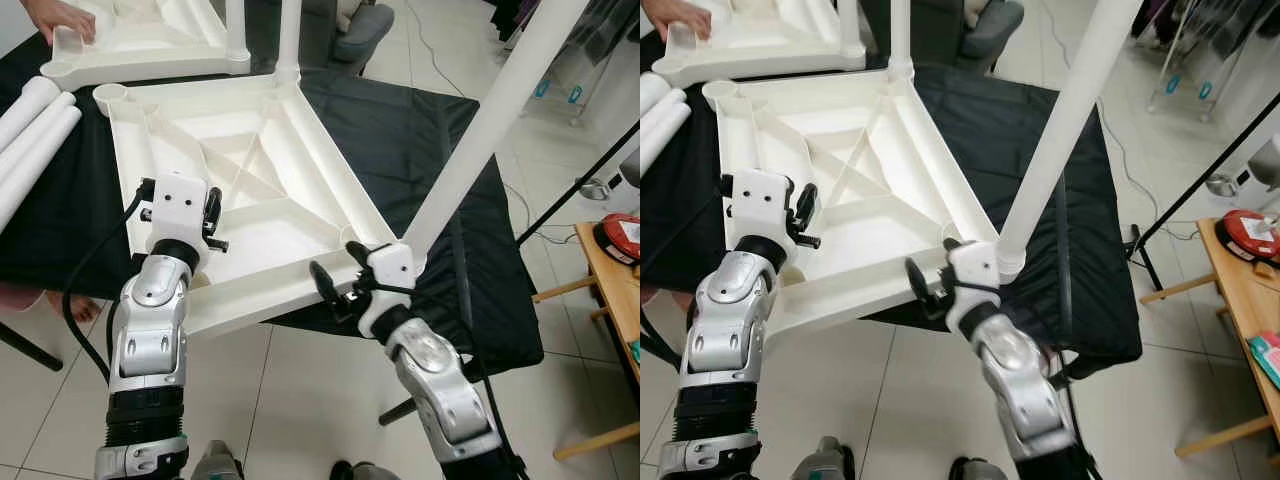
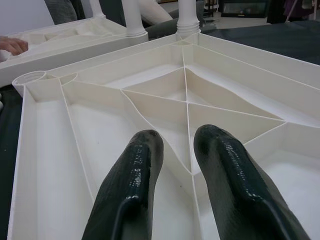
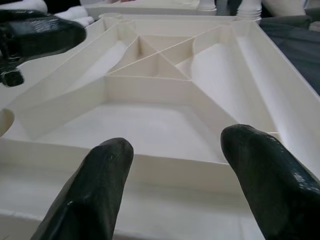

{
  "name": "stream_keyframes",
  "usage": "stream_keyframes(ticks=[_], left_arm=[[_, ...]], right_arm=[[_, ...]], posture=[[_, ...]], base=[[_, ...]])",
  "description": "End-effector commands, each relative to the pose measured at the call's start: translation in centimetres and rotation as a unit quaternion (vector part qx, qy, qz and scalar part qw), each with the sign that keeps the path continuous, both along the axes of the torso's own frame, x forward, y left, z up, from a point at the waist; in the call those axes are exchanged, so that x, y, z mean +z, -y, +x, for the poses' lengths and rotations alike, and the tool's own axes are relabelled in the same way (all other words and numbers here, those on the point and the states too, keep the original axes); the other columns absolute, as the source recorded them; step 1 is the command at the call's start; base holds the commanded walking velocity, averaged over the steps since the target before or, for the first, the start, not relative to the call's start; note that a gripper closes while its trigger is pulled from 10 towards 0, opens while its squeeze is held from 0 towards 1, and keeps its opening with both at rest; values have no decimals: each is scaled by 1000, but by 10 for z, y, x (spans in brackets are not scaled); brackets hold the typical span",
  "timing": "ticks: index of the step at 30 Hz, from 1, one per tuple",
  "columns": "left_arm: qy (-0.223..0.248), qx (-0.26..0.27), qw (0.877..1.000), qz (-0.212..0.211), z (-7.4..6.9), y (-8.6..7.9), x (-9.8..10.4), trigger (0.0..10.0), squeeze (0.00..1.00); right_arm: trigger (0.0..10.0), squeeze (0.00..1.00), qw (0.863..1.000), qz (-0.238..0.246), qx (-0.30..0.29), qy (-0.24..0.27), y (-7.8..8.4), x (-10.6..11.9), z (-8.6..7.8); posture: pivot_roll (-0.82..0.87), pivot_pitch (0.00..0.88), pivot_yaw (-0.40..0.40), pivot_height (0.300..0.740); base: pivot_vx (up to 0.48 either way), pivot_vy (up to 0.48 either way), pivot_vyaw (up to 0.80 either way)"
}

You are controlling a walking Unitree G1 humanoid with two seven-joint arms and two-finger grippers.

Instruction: Building children table

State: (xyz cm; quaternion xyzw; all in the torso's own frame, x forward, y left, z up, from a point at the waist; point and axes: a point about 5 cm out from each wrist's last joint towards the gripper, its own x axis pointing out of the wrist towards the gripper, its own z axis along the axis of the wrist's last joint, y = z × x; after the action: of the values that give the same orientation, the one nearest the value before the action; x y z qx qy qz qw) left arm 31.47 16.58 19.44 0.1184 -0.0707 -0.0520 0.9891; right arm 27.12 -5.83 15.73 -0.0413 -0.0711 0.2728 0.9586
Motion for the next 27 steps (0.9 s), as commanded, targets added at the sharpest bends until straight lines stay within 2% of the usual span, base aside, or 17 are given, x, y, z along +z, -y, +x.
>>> stream_keyframes(ticks=[1,3,5,6,7,8,10,11,12,13,14,17,20,21,22,24,27], left_arm=[[7,42,999,6,2,-8,2,10000,0],[3,36,999,22,4,-12,4,10000,0],[-1,46,998,46,6,-26,6,10000,0],[-1,46,998,46,6,-26,6,10000,0],[-4,62,997,52,8,-34,6,10000,0],[-4,62,997,52,8,-34,6,10000,0],[-5,94,994,62,9,-55,10,10000,0],[-5,94,994,62,9,-55,10,10000,0],[-11,122,989,77,9,-75,14,10000,0],[-15,134,987,84,8,-85,15,10000,0],[-15,134,987,84,8,-85,15,10000,0],[-28,142,984,107,6,-99,17,10000,0],[-38,135,984,112,6,-103,16,10000,0],[-38,135,984,112,6,-103,16,10000,0],[-44,129,984,115,6,-102,15,10000,0],[-48,125,984,118,6,-102,14,10000,0],[-58,103,985,126,7,-96,10,10000,0]], right_arm=[[10000,0,1000,-13,12,-18,-7,-9,1],[10000,0,999,-22,19,-26,-12,-11,3],[10000,0,998,-38,36,-26,-22,-14,3],[10000,0,998,-38,36,-26,-22,-14,3],[10000,0,997,-47,45,-30,-26,-17,2],[10000,0,997,-47,45,-30,-26,-17,2],[10000,0,994,-93,20,-45,-25,-30,6],[10000,0,994,-93,20,-45,-25,-30,6],[10000,0,989,-132,-32,-60,-14,-41,15],[10000,0,984,-147,-64,-70,-4,-45,19],[10000,0,984,-147,-64,-70,-4,-45,19],[10000,0,968,-173,-156,-93,31,-51,31],[10000,0,956,-180,-206,-103,57,-52,37],[10000,0,956,-180,-206,-103,57,-52,37],[10000,0,952,-179,-221,-109,66,-52,39],[10000,0,950,-178,-232,-113,73,-52,40],[10000,0,937,-176,-273,-132,104,-54,44]], posture=[[206,84,-86,740],[206,84,-86,740],[206,84,-86,740],[206,84,-86,740],[206,84,-86,740],[206,84,-86,740],[221,94,-87,740],[221,94,-87,740],[221,94,-87,740],[225,101,-92,740],[225,101,-92,740],[225,101,-92,740],[219,104,-90,740],[219,104,-90,740],[219,104,-90,740],[219,104,-90,740],[216,112,-83,740]], base=[[0,0,0],[0,0,0],[0,0,0],[0,0,0],[0,0,0],[0,0,0],[0,0,0],[0,0,0],[0,0,0],[0,0,0],[0,0,0],[0,0,0],[0,0,0],[0,0,0],[0,0,0],[0,0,0],[0,0,0]])
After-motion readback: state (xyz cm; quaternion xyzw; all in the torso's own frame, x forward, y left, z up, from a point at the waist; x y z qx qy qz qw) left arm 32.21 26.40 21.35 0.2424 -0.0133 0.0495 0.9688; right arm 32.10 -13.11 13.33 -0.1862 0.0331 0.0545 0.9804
